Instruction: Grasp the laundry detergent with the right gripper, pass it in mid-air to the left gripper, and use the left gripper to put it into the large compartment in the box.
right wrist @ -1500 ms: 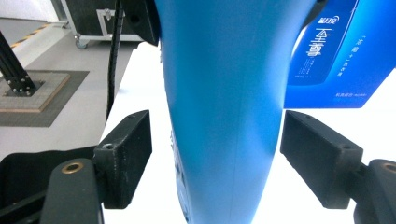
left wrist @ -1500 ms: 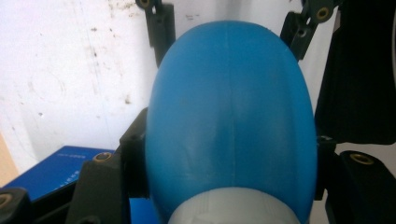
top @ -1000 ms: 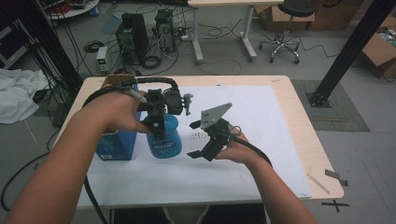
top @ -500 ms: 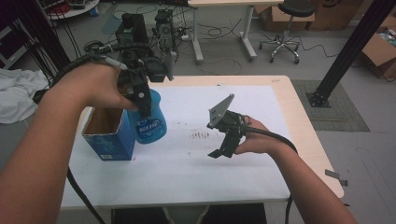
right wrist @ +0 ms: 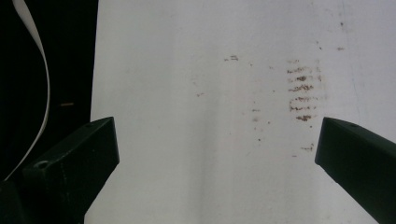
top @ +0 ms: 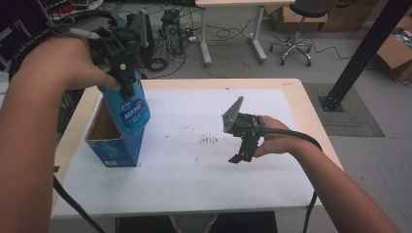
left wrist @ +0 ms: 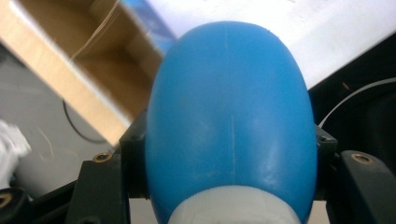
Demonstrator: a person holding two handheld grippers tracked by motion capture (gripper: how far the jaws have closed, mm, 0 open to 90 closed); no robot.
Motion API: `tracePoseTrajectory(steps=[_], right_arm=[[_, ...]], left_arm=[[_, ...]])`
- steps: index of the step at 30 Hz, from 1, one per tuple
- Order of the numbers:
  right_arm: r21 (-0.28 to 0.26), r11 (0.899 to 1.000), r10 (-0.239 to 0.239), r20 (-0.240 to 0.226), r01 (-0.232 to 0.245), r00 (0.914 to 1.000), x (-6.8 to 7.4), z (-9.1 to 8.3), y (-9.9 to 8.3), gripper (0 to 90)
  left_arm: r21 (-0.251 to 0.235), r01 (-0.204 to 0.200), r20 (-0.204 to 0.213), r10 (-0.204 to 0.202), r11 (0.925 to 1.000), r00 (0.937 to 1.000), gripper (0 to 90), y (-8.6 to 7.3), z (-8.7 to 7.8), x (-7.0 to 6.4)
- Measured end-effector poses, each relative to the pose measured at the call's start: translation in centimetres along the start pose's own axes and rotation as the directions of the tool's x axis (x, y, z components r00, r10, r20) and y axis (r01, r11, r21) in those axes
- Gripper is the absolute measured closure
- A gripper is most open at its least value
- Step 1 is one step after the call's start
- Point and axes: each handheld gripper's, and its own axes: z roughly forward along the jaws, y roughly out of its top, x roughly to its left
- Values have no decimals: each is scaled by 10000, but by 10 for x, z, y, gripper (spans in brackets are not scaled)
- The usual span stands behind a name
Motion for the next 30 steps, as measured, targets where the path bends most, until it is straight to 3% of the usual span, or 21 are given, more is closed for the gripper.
tracePoseTrajectory(steps=[4,8,11,17,20,25,28,30], right_arm=[[55,10000,-34,-1,34,10000,-1,-1,0,0],[201,9998,-59,-6,59,10000,-3,0,-1,0],[235,9997,-69,-4,69,10000,-3,1,-1,0],[175,9997,-153,52,152,9999,-3,0,1,0],[172,9996,-207,62,206,9998,-3,0,2,0],[197,9996,-201,47,200,9998,-4,1,3,0],[228,9996,-177,32,176,9998,-5,1,2,0],[254,9995,-166,18,165,9999,-5,2,2,0]], left_arm=[[17,902,-15,-902,9959,9959,383,-5,-4,13],[-47,1939,21,-1939,9810,9810,384,-10,-10,23],[104,2612,-84,-2611,9652,9653,384,-12,-11,29],[86,3925,-217,-3922,9197,9196,384,-13,-12,43],[-20,4329,-146,-4329,9014,9013,384,-13,-12,48],[-157,4692,83,-4691,8830,8831,384,-13,-8,58],[-192,4808,125,-4807,8766,8768,384,-12,-4,63],[-192,4807,79,-4807,8767,8769,384,-11,-2,65]])
